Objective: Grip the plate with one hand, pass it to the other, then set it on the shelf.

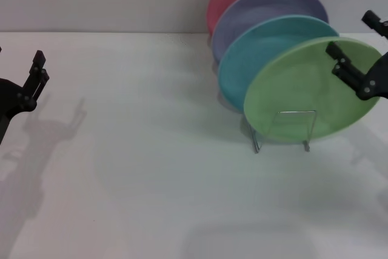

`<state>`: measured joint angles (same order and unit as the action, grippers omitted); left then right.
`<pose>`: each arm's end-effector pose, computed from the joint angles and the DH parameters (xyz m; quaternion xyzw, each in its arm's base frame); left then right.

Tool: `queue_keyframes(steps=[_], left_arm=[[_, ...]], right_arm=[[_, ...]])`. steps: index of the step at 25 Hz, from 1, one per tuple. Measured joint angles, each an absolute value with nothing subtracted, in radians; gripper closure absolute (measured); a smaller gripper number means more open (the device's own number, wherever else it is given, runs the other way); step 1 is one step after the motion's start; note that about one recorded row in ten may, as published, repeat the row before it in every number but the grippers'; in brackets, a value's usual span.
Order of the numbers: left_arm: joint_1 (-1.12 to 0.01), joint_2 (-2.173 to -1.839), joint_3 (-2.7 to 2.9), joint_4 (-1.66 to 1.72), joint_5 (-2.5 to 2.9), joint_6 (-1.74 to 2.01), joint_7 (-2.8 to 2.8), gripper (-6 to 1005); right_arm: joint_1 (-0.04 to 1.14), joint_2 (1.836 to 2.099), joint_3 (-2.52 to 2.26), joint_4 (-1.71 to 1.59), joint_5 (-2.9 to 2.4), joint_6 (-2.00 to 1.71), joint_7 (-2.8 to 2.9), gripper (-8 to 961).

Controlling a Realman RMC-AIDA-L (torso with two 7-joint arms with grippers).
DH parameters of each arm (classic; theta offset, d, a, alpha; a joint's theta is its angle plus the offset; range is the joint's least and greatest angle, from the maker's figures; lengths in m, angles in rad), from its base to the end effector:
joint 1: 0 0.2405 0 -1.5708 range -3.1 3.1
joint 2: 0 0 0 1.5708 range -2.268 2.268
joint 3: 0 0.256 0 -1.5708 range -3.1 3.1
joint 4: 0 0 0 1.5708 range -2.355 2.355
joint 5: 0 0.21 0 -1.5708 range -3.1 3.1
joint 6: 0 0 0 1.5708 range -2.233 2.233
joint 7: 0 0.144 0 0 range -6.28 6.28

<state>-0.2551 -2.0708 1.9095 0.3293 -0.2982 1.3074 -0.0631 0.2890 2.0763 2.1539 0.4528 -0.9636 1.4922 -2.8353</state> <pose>-0.3135 0.2964 -0.0001 -0.7039 -0.1191 -0.3312 0.6169 0.2904 0.3025 0.0335 -0.7885 -0.0508 0.3383 0.5111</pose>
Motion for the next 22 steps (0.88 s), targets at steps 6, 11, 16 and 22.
queue_keyframes(steps=[6,11,16,22], left_arm=[[-0.253,-2.071,1.911,0.328,-0.299,1.31,-0.063,245],[-0.253,-2.071,1.912,0.328,-0.298,1.31,-0.063,245],[-0.254,-2.071,1.914,0.33,-0.298,1.31,-0.063,245],[-0.253,-2.071,1.917,0.333,-0.297,1.313,-0.063,245]], right_arm=[[0.313,2.076,2.152,0.427,-1.004,1.454,-2.837,244],[0.328,2.077,2.15,0.407,-1.032,1.427,-2.84,244],[0.328,2.077,2.141,0.402,-1.039,1.427,-2.838,245],[0.309,2.077,2.119,0.407,-1.042,1.452,-2.836,245]])
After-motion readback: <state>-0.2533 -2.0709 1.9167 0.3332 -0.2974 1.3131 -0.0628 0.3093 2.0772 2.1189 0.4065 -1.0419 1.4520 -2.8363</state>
